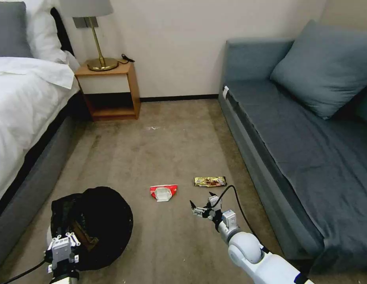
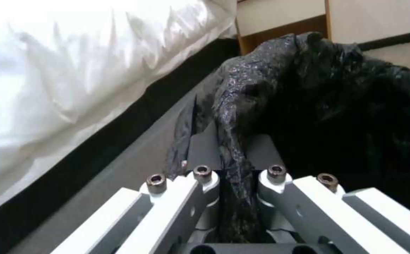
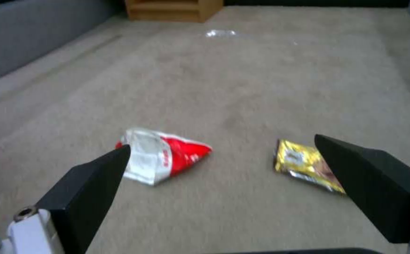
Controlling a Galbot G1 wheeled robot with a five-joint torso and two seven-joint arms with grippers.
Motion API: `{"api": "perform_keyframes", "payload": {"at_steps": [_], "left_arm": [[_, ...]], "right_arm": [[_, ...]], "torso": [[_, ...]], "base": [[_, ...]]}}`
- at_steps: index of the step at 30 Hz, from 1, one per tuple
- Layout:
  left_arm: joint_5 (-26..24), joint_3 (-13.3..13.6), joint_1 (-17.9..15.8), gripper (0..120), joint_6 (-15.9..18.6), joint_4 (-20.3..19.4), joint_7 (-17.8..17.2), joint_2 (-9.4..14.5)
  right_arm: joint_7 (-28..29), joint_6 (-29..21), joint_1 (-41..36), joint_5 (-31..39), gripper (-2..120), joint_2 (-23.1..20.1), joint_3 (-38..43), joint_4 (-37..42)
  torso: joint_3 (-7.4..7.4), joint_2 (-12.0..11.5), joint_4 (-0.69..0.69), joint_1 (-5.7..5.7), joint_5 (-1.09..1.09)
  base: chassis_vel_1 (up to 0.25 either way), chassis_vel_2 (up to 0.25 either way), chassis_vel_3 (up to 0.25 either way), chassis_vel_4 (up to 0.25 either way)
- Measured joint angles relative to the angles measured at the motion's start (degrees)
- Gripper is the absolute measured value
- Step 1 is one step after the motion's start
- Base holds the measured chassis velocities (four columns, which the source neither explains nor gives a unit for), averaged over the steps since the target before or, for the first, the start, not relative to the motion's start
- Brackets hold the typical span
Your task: Pick up the trash bin, then pick up the garbage on the floor and place it into the trash bin.
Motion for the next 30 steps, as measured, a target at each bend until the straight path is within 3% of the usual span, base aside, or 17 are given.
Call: {"api": "perform_keyframes", "payload": {"at_steps": [10, 20, 30], "left_arm": [[0.0, -0.2, -0.6, 5, 0.1, 0.6, 0.0, 0.0], [-0.1, -0.3, -1.1, 5, 0.1, 1.1, 0.0, 0.0], [-1.1, -0.8, -1.4, 5, 0.1, 1.6, 0.0, 0.0]], "right_arm": [[-3.0, 2.5, 1.5, -0.5, 100, -1.0, -0.8, -0.9], [-9.7, 8.2, 2.5, -0.9, 100, -1.3, -1.8, -3.5], [-14.7, 9.9, 4.3, -1.0, 100, -0.8, -2.4, -5.5]], "torso": [[0.00, 0.0, 0.00, 0.00, 0.00], [0.00, 0.0, 0.00, 0.00, 0.00], [0.00, 0.0, 0.00, 0.00, 0.00]], "base": [[-0.095, 0.106, 0.094, -0.110], [-0.117, 0.115, 0.112, -0.109], [-0.111, 0.106, 0.111, -0.109]]}}
